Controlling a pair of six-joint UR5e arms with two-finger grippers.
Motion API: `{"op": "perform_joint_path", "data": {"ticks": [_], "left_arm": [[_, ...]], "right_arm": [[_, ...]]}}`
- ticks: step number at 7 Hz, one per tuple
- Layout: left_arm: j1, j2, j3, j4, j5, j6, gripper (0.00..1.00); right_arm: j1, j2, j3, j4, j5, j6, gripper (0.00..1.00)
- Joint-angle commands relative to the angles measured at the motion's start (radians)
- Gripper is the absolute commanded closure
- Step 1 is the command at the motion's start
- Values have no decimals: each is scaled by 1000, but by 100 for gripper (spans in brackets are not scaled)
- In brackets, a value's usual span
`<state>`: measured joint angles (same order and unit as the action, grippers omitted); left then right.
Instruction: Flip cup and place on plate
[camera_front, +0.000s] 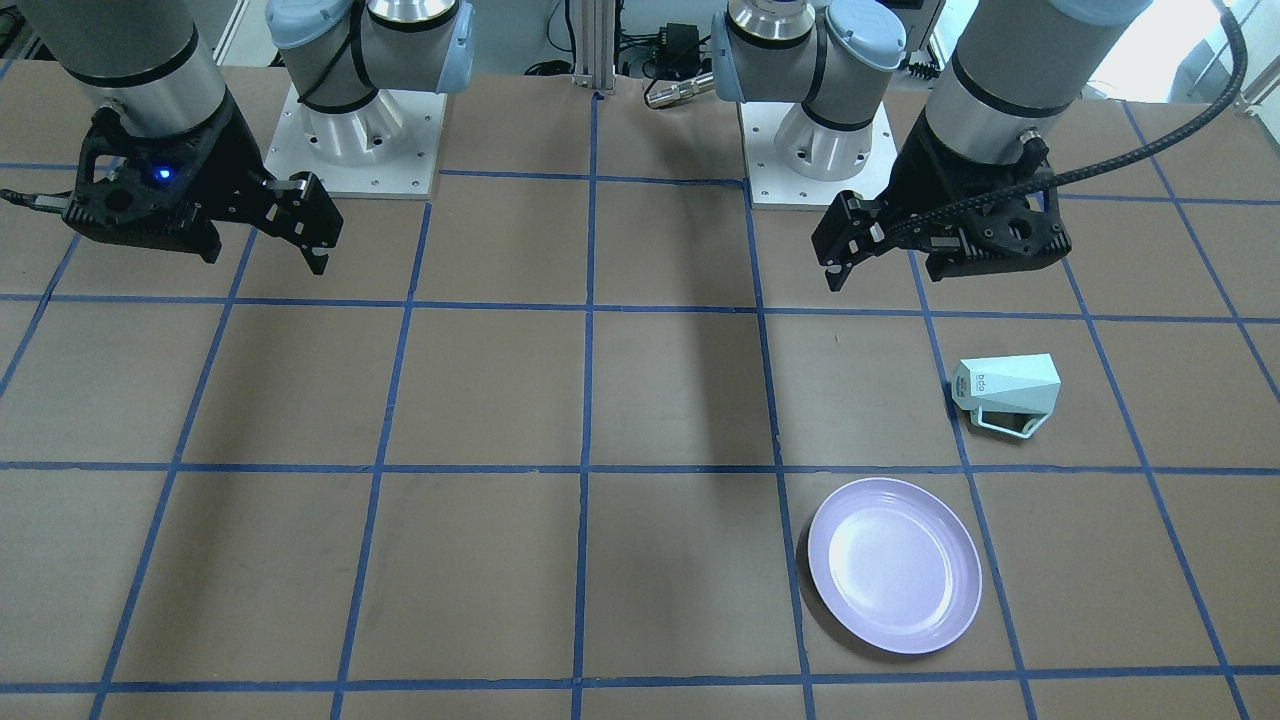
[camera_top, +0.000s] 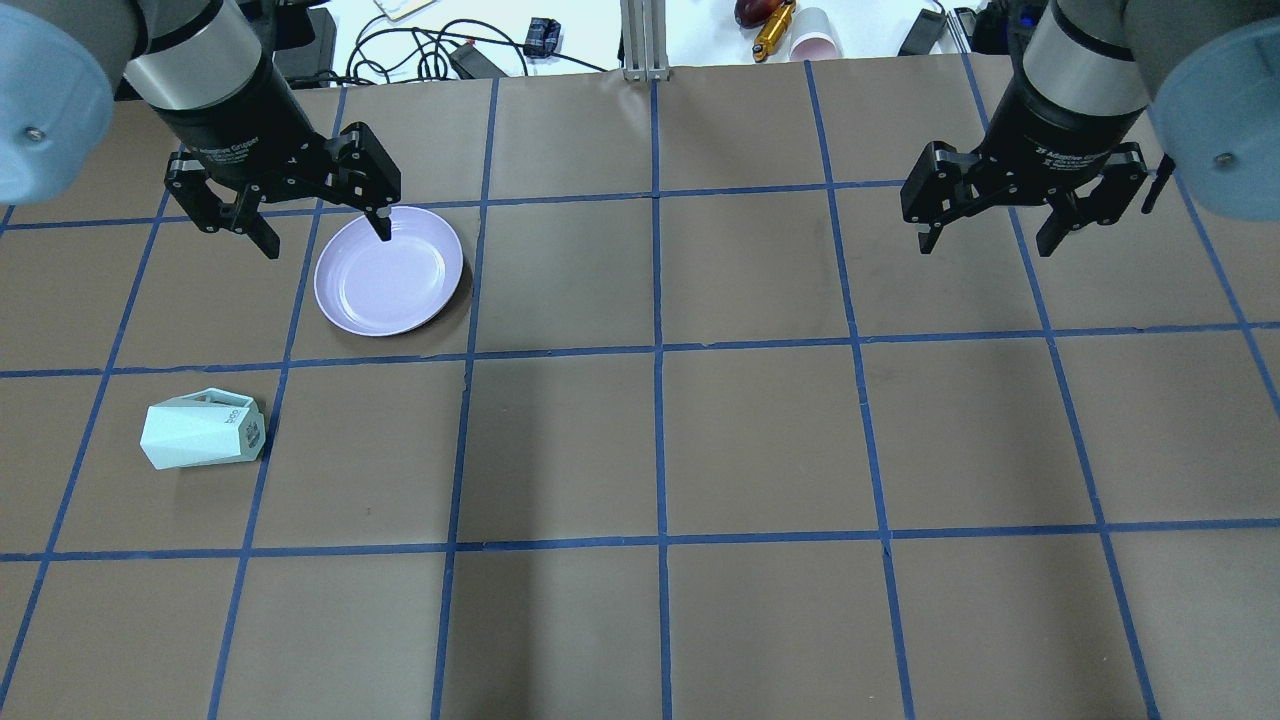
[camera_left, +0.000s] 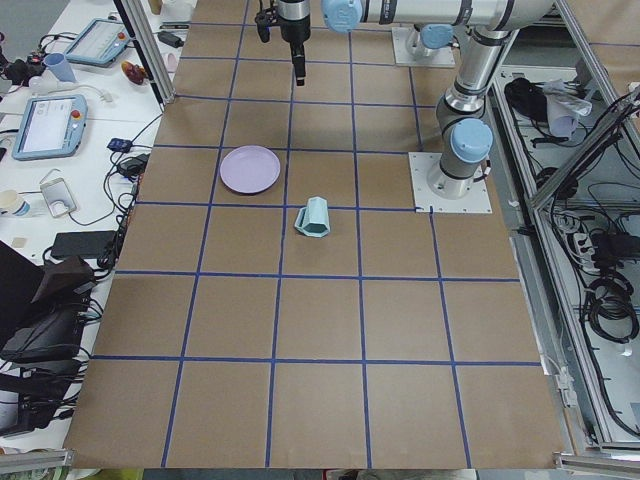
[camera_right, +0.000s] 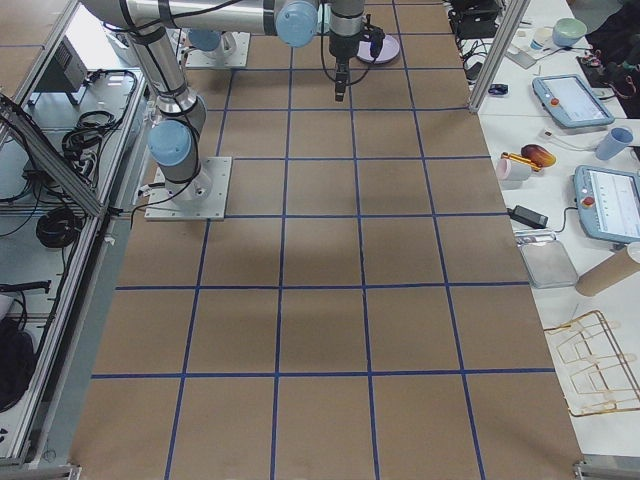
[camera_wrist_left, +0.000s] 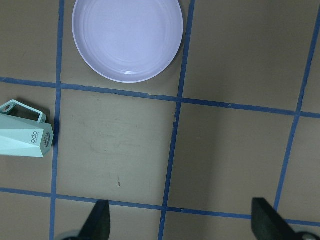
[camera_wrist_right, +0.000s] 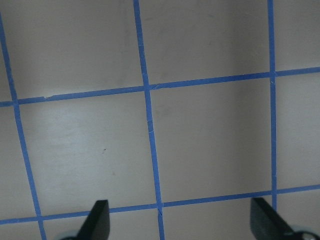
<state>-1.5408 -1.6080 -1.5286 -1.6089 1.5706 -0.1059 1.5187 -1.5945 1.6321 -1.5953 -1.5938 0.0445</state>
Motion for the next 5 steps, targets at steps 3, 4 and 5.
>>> {"op": "perform_joint_path", "data": {"ticks": [3, 4, 5], "left_arm": [[2, 17, -21, 1, 0, 0, 0], [4, 17, -22, 1, -1, 0, 0], [7, 20, -21, 1, 0, 0, 0]], "right_arm": [[0, 1, 0, 0, 0, 0, 0], [0, -1, 0, 0, 0, 0, 0], [0, 1, 0, 0, 0, 0, 0]]}}
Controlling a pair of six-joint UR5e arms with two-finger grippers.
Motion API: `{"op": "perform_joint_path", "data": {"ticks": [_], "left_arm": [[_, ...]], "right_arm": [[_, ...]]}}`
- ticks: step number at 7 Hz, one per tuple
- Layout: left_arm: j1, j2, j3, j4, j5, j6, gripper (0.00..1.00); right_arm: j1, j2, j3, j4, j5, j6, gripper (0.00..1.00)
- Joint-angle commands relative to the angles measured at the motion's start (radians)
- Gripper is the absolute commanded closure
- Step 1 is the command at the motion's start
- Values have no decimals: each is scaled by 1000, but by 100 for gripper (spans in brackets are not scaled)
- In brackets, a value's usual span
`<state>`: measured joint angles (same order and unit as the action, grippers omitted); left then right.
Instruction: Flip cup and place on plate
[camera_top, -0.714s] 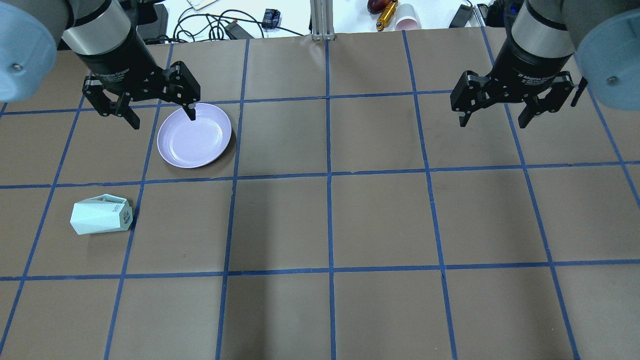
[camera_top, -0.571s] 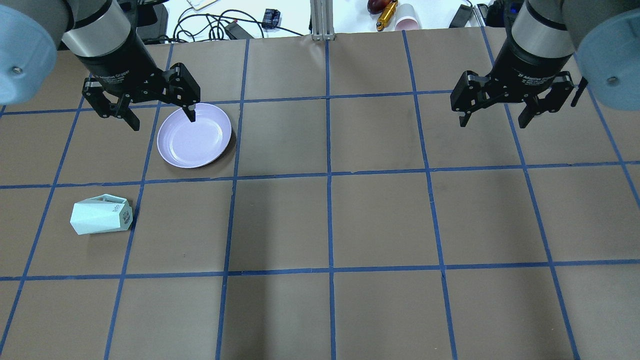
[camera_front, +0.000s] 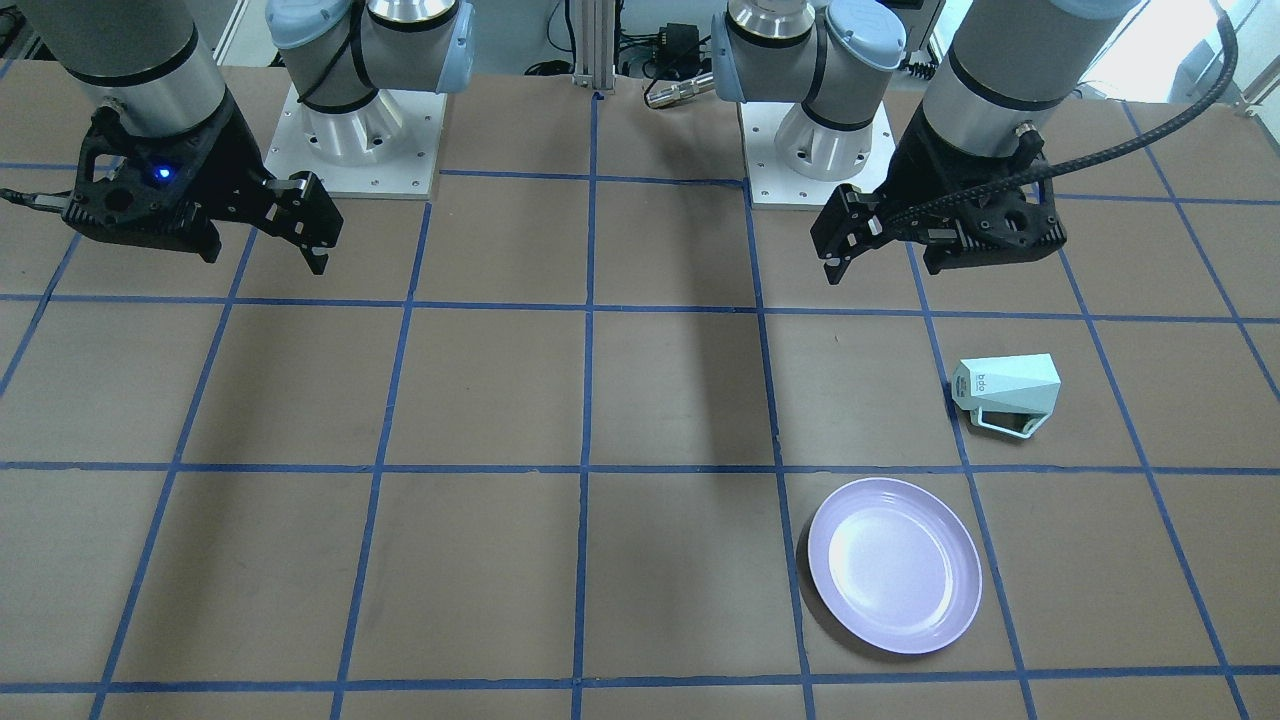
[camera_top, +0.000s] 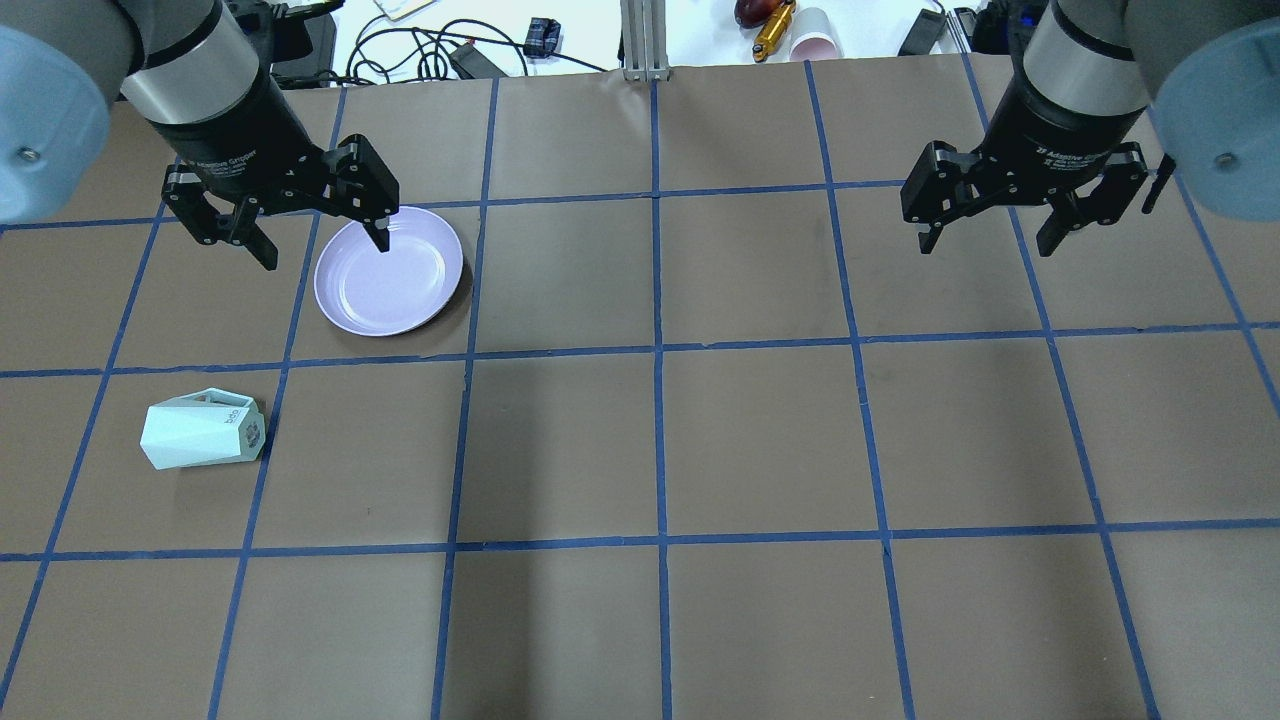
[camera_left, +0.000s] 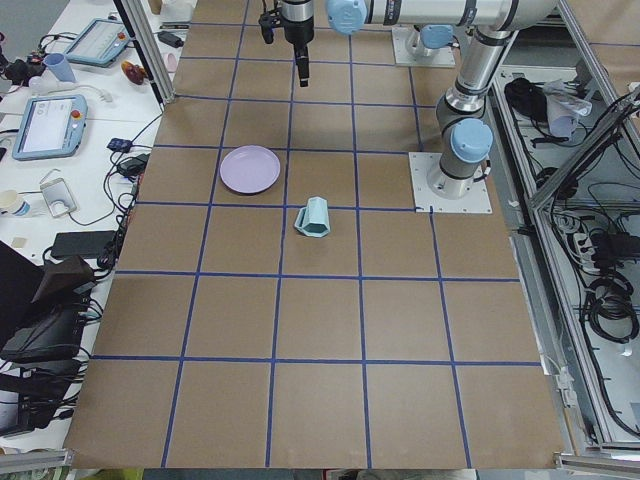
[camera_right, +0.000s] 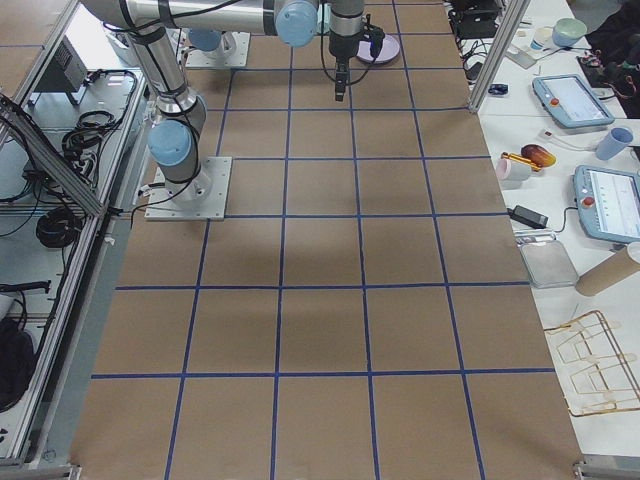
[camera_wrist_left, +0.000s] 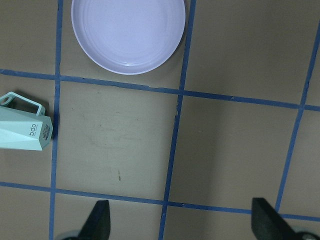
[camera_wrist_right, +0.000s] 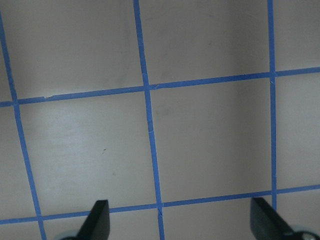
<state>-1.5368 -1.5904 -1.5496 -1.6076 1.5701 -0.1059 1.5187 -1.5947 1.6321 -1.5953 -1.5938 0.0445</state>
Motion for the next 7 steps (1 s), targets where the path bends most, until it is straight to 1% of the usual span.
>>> {"op": "perform_joint_path", "data": {"ticks": [1, 3, 7], "left_arm": [[6, 1, -1, 0, 1, 0, 0], [43, 1, 0, 2, 2, 2, 0], [49, 3, -1, 2, -7, 2, 0]], "right_arm": [[0, 1, 0, 0, 2, 0, 0], [0, 1, 0, -2, 0, 0, 0], [0, 1, 0, 0, 0, 0, 0]]}}
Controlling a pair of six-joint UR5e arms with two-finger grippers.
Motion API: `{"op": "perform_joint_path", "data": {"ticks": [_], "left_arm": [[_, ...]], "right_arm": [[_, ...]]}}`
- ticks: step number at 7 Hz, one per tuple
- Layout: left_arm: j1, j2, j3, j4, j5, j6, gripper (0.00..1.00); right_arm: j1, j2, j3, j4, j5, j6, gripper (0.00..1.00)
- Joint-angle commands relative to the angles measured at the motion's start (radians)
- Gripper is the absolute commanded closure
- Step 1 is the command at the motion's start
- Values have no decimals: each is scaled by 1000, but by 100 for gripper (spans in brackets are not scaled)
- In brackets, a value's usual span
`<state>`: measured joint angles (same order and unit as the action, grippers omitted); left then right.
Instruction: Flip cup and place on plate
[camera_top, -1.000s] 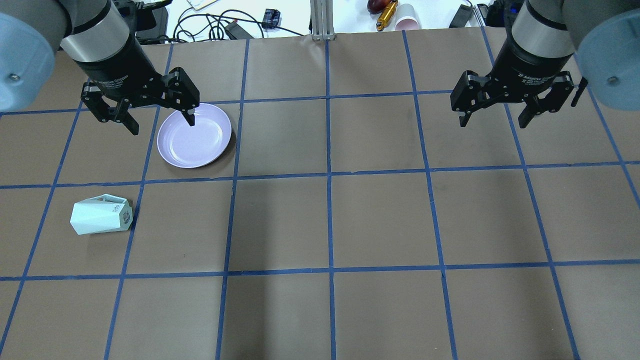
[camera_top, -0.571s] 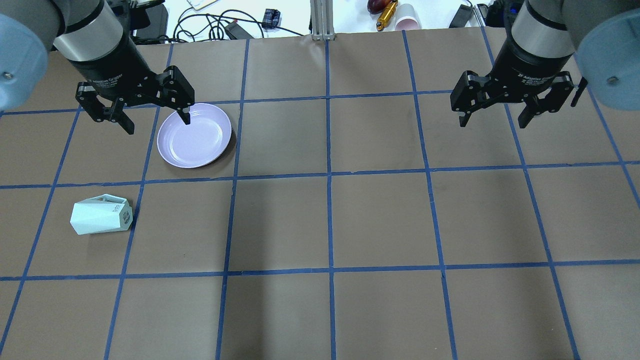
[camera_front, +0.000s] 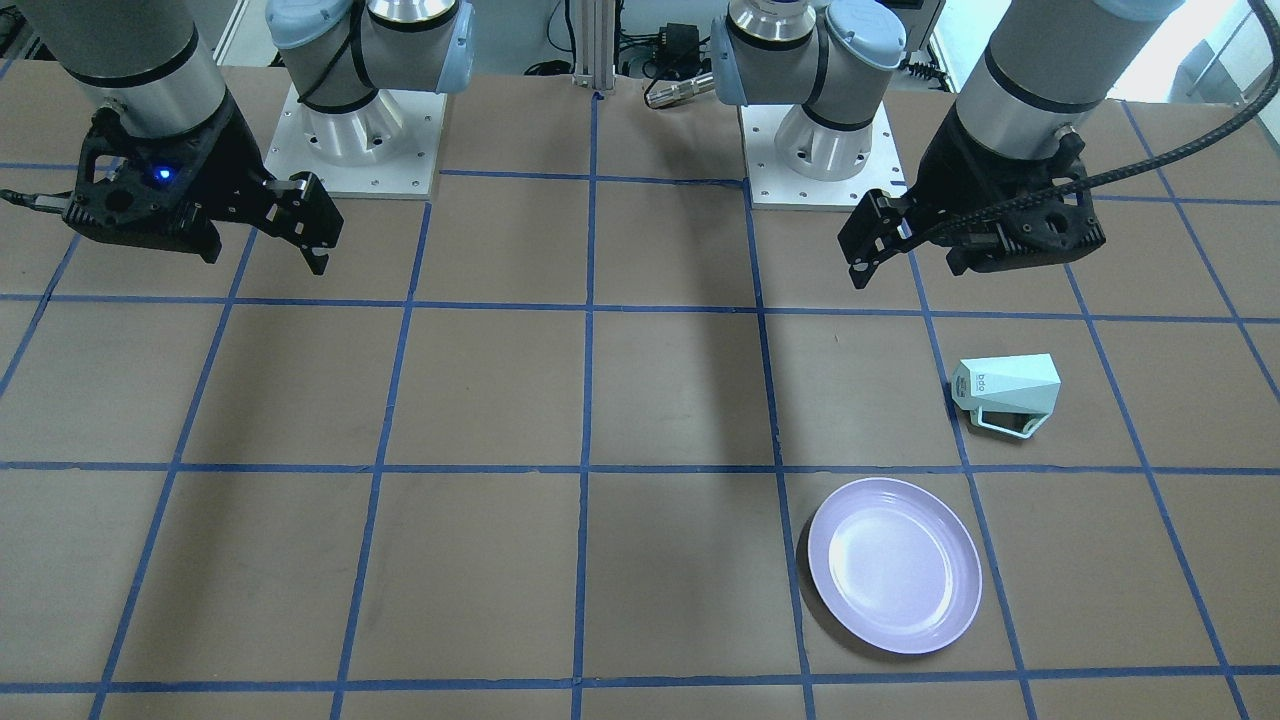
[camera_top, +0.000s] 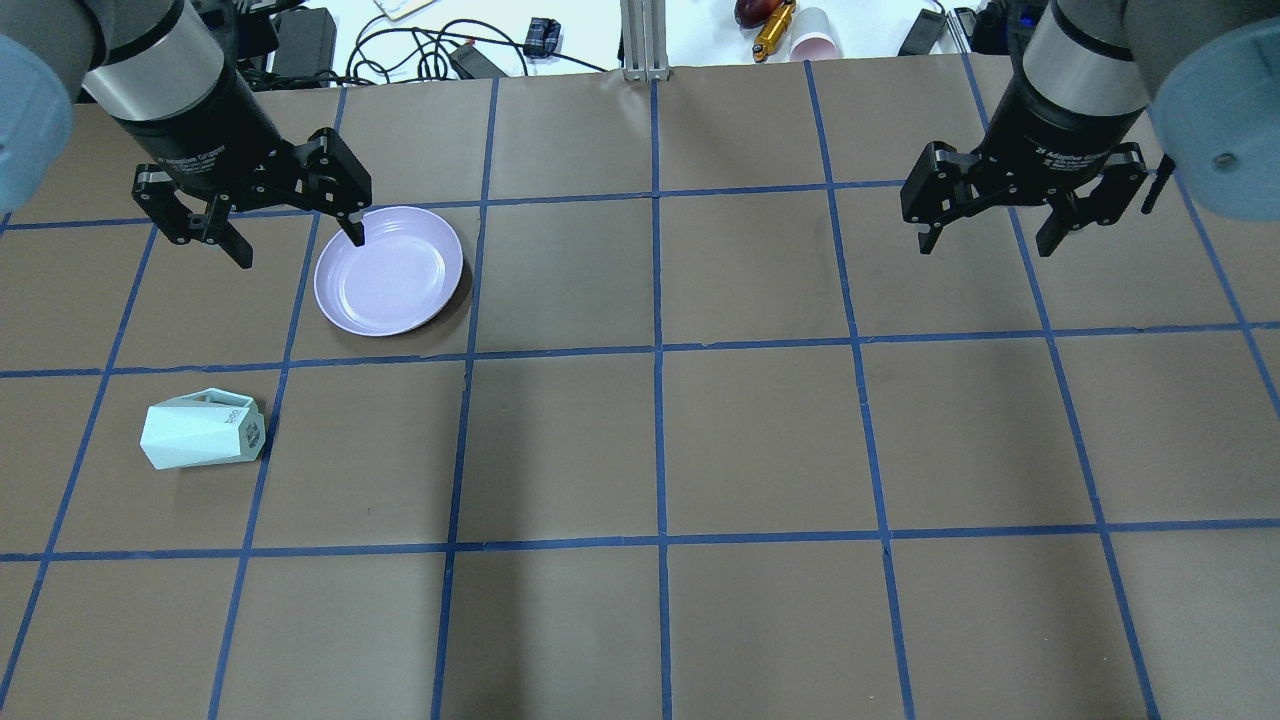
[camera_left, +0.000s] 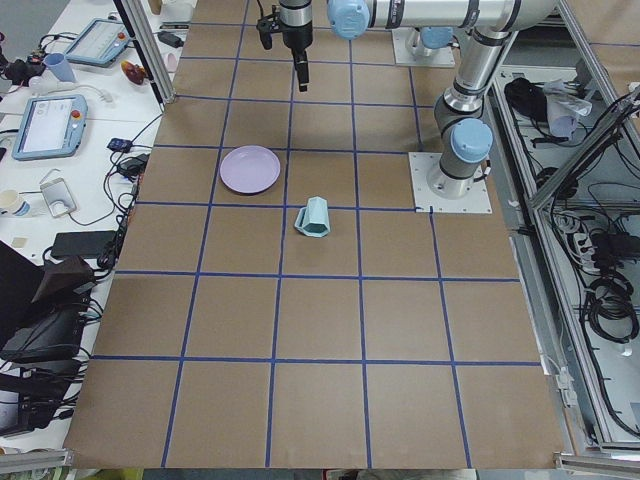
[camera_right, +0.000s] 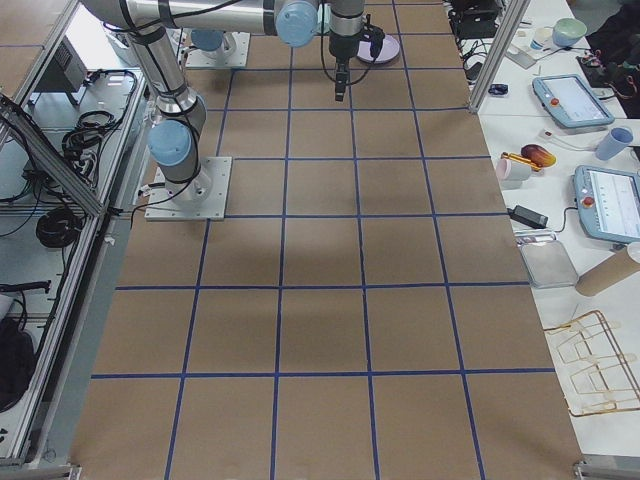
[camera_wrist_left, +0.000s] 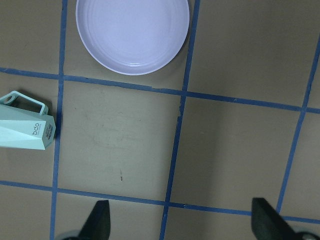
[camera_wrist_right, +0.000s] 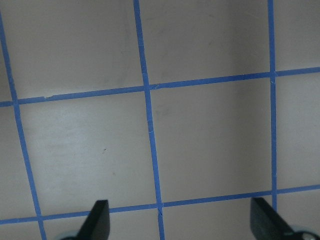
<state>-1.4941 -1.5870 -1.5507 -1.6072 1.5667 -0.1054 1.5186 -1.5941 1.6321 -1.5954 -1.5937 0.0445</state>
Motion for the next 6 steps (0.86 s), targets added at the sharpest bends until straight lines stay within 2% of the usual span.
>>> {"op": "perform_joint_path", "data": {"ticks": [1, 4, 6], "left_arm": [[17, -1, 0, 0, 1, 4, 0], [150, -2, 3, 0, -2, 99, 0], [286, -2, 3, -20, -10, 176, 0]], "right_arm": [[0, -1, 0, 0, 0, 0, 0], [0, 0, 0, 0, 0, 0, 0], [0, 0, 0, 0, 0, 0, 0]]}}
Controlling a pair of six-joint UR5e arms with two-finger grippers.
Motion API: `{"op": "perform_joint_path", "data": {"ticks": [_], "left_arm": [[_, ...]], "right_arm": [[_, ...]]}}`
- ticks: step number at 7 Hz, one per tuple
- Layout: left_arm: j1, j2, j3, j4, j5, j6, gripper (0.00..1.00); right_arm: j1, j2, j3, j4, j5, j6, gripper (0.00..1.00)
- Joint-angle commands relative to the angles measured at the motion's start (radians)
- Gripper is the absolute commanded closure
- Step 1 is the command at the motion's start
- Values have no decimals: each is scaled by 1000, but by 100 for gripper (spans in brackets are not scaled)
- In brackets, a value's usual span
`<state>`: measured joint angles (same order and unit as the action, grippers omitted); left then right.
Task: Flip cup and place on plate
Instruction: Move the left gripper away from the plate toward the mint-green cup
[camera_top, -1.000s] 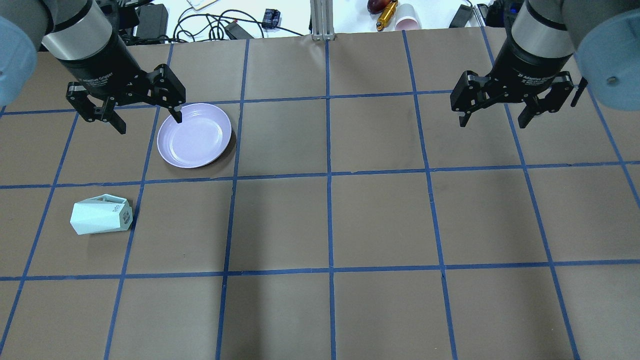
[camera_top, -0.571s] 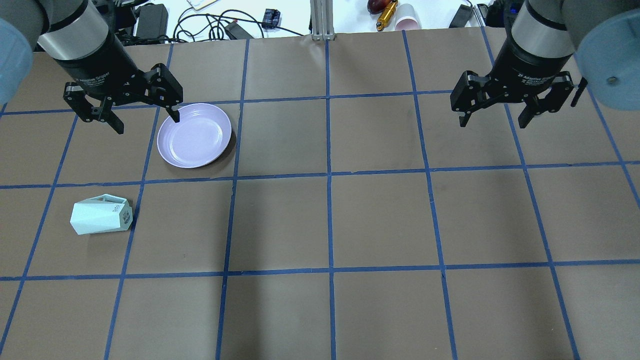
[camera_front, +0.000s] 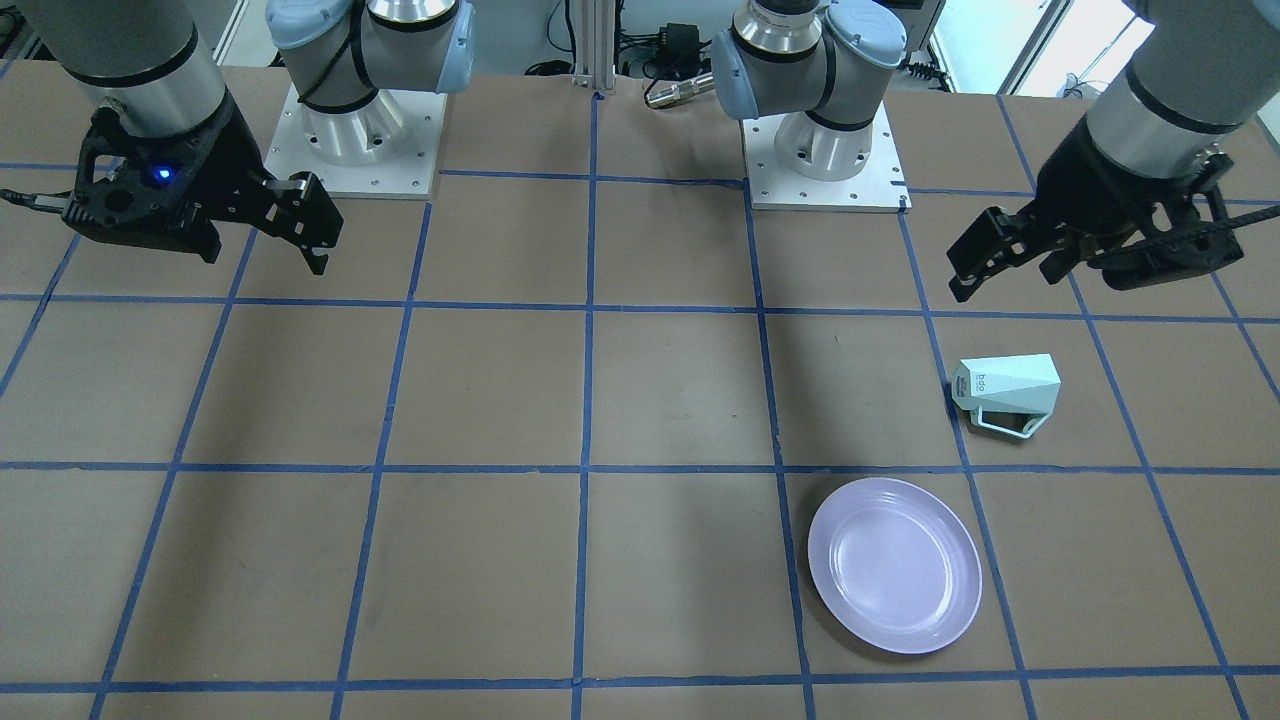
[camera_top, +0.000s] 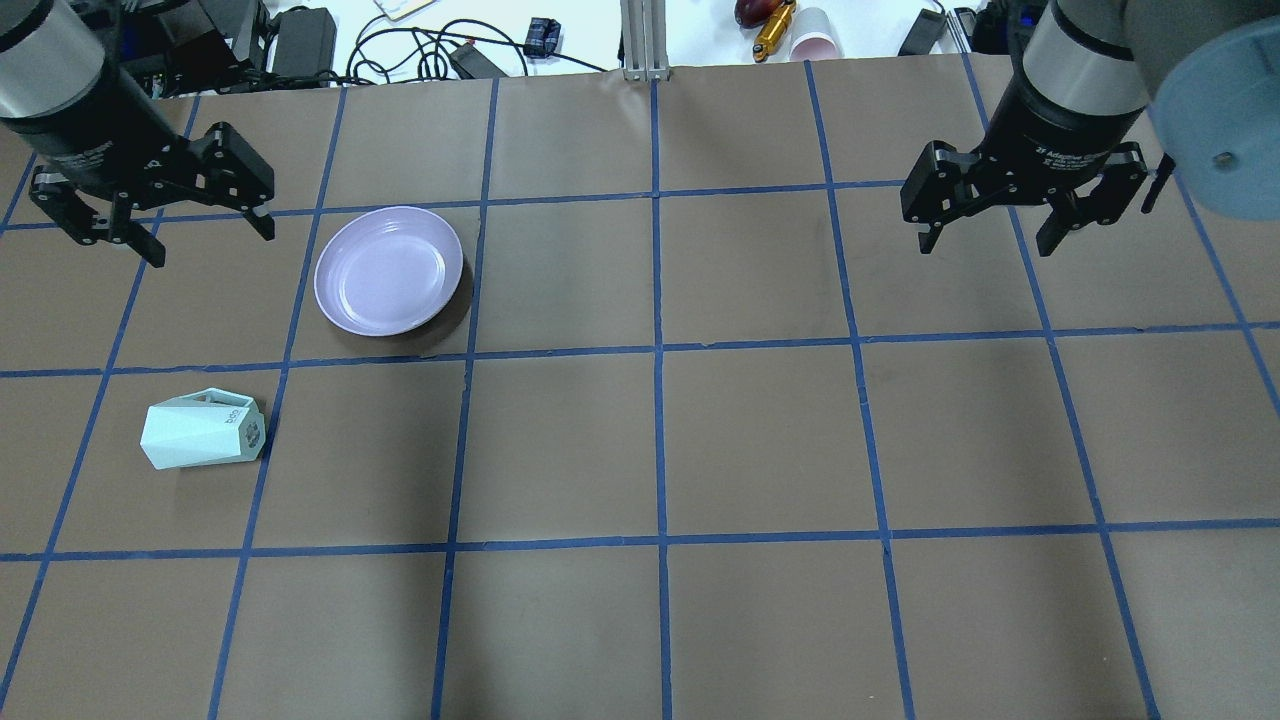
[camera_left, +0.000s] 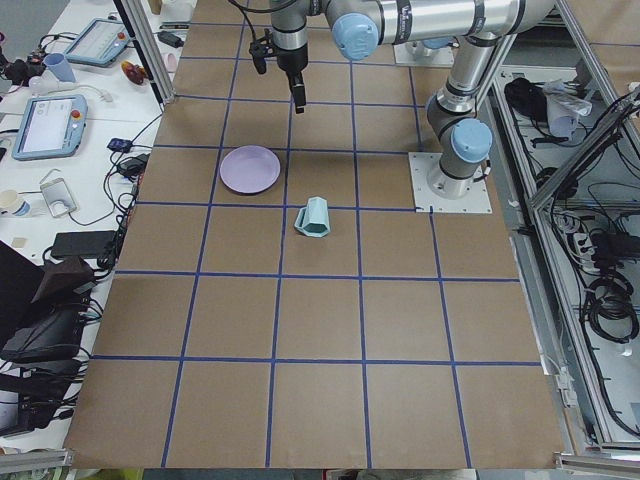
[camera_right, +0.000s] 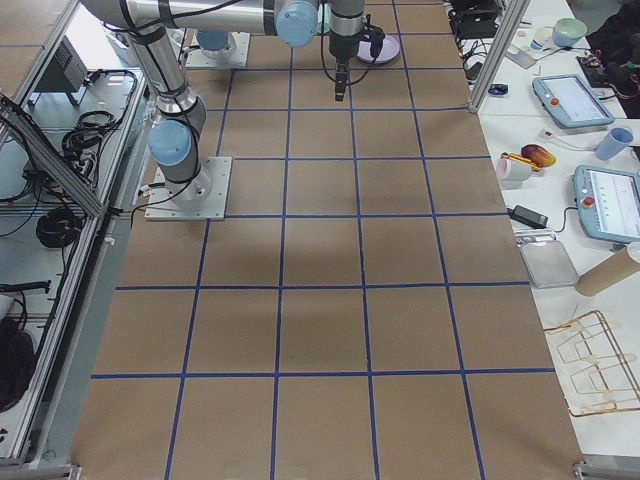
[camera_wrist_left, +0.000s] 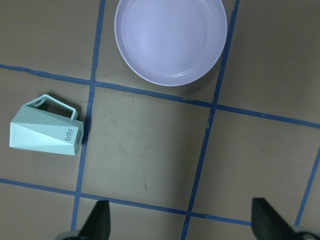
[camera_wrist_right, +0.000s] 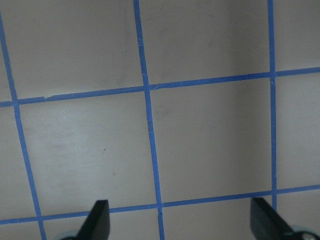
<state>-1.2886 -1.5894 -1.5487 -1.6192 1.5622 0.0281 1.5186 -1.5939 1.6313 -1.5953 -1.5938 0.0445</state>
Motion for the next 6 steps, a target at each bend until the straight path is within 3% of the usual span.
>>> {"op": "perform_joint_path", "data": {"ticks": [1, 3, 6], "left_arm": [[136, -4, 1, -8, -8, 115, 0], [286, -29, -5, -17, -106, 278, 0], [415, -78, -66, -15, -143, 578, 0]], "right_arm": [[0, 0, 1, 0, 0, 0, 0], [0, 0, 1, 0, 0, 0, 0], [0, -1, 1, 0, 0, 0, 0]]}}
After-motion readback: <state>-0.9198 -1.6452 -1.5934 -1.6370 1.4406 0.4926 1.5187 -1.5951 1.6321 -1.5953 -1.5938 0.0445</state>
